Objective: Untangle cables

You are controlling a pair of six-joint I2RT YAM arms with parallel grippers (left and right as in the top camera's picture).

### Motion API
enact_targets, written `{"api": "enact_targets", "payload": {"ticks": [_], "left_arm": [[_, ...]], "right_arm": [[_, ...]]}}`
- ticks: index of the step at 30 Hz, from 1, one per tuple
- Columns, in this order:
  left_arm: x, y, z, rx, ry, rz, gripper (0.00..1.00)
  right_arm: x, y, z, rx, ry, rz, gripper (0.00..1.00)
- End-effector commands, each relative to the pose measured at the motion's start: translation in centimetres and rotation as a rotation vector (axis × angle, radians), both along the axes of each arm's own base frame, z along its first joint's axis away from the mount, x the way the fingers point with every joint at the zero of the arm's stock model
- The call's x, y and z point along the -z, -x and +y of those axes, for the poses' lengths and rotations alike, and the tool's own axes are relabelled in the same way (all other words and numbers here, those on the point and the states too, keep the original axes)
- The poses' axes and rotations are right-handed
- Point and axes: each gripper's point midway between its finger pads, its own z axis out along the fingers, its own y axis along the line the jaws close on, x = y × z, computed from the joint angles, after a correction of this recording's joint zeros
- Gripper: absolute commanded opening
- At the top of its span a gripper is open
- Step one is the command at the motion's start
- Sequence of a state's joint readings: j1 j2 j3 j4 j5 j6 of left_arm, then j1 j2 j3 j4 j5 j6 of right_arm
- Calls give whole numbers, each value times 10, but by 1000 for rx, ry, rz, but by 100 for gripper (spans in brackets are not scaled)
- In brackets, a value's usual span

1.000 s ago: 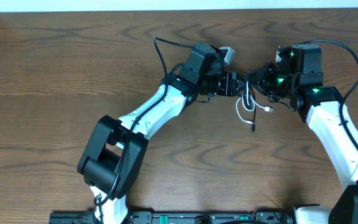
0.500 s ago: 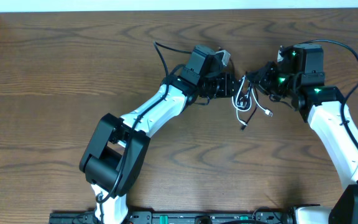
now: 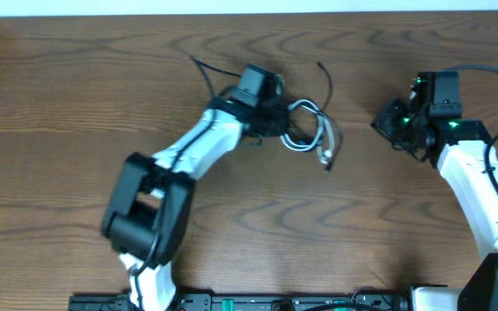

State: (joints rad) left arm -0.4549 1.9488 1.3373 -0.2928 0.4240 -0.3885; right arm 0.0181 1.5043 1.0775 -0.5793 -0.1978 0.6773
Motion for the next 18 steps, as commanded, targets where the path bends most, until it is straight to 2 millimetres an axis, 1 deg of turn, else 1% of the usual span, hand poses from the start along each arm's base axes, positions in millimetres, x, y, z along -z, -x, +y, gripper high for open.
{"api": "enact_targets", "payload": {"ticks": [1, 2, 4, 6, 8, 11, 12, 13, 16, 18], "left_arm": [[-92, 3, 0, 143, 168, -176, 7], [-112, 8, -1, 172, 230, -194, 7], [-131, 15, -1, 210, 302, -204, 7], [-140, 17, 1, 204, 346, -184, 7], [-144, 14, 9, 144, 388, -126, 7], [-147, 7, 22, 59, 439, -55, 7], [-152, 4, 28, 28, 478, -25, 6], [-154, 2, 32, 10, 502, -7, 8], [-163, -4, 45, -50, 579, 59, 8], [-166, -6, 52, -85, 609, 96, 7]], "right_arm": [[-16, -12, 10, -239, 50, -133, 32], [-33, -15, 38, -406, -30, -237, 45], [-51, -15, 61, -526, -121, -329, 54], [-66, -13, 81, -607, -189, -398, 57], [-75, -9, 101, -697, -207, -451, 58], [-76, -2, 126, -788, -193, -481, 60], [-77, 0, 134, -815, -191, -492, 60], [-76, 1, 140, -831, -191, -497, 61], [-71, 3, 155, -880, -190, -507, 62], [-66, 4, 162, -895, -199, -500, 62]]}}
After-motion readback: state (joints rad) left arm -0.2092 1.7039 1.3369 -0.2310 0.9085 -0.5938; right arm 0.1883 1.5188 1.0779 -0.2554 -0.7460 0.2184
